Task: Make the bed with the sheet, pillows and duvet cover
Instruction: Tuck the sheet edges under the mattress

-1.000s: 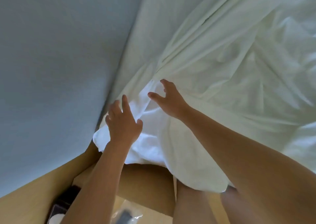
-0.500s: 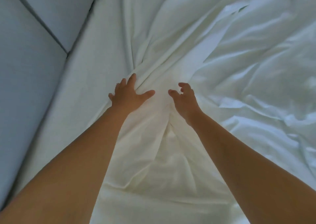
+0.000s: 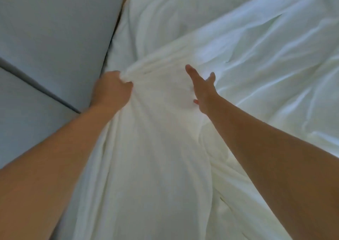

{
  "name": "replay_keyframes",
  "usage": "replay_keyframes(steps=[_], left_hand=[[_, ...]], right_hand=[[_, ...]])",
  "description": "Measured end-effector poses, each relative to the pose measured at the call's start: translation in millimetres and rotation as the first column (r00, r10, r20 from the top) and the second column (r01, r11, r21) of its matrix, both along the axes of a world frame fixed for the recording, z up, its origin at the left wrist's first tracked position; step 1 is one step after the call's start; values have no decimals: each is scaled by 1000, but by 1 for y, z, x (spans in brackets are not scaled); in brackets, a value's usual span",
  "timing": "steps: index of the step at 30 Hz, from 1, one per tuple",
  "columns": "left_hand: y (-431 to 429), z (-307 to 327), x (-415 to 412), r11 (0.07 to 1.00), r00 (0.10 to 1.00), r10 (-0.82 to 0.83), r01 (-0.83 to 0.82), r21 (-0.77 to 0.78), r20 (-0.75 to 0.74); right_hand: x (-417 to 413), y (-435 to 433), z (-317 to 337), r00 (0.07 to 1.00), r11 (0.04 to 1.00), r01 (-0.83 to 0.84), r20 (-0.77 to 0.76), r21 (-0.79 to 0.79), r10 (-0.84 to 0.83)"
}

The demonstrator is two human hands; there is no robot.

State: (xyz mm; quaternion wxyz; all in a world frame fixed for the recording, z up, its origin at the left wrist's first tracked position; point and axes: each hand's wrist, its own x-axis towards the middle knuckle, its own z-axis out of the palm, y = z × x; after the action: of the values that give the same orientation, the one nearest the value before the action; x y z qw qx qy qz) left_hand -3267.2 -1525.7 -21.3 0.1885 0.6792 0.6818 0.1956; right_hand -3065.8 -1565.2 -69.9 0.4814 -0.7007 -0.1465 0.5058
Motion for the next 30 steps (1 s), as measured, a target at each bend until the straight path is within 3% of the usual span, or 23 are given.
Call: replay_keyframes(steps=[2, 4, 6, 9, 12, 14, 16, 21, 23, 25, 27, 30], left_hand=[[35, 26, -54, 971, 972, 214, -201, 129, -96], [46, 34, -84, 947, 937, 300, -269, 174, -182], [42, 21, -90, 979, 938, 193, -166, 119, -286], [42, -15, -76, 993, 935, -18, -26, -118, -355], [49, -50, -57, 914, 987, -45, -23, -405, -156], [44, -72, -37, 838, 1000, -14, 12, -545, 2], [36, -88, -19, 809, 996, -7, 56, -585, 85], [28, -98, 2, 813, 994, -62, 105, -573, 94], [31, -93, 3, 818, 977, 11, 114, -563, 214], [43, -86, -3, 847, 872, 186, 91, -524, 453], [57, -81, -18, 898, 745, 344, -84, -431, 571], [69, -80, -41, 888, 730, 454, -415, -195, 511]], right_hand=[[-35, 43, 21, 980, 973, -182, -59, 140, 192], [-78, 78, 39, 941, 921, -329, -8, 208, 338], [-112, 101, 40, 925, 905, -380, 81, 190, 371], [-116, 110, 11, 919, 980, -201, 348, 0, 188], [-76, 98, -27, 868, 979, 77, 495, -190, 28], [-57, 86, -46, 911, 958, 144, 412, -248, -31], [-51, 82, -54, 955, 977, 83, 296, -199, -21], [-70, 121, -15, 934, 993, -105, 349, 61, 78], [-92, 142, 11, 966, 962, -206, 195, 179, 170], [-118, 154, 30, 950, 905, -303, 22, 299, 310], [-145, 157, 35, 863, 825, -481, -6, 298, 505], [-164, 148, 12, 735, 715, -678, 154, 169, 660]])
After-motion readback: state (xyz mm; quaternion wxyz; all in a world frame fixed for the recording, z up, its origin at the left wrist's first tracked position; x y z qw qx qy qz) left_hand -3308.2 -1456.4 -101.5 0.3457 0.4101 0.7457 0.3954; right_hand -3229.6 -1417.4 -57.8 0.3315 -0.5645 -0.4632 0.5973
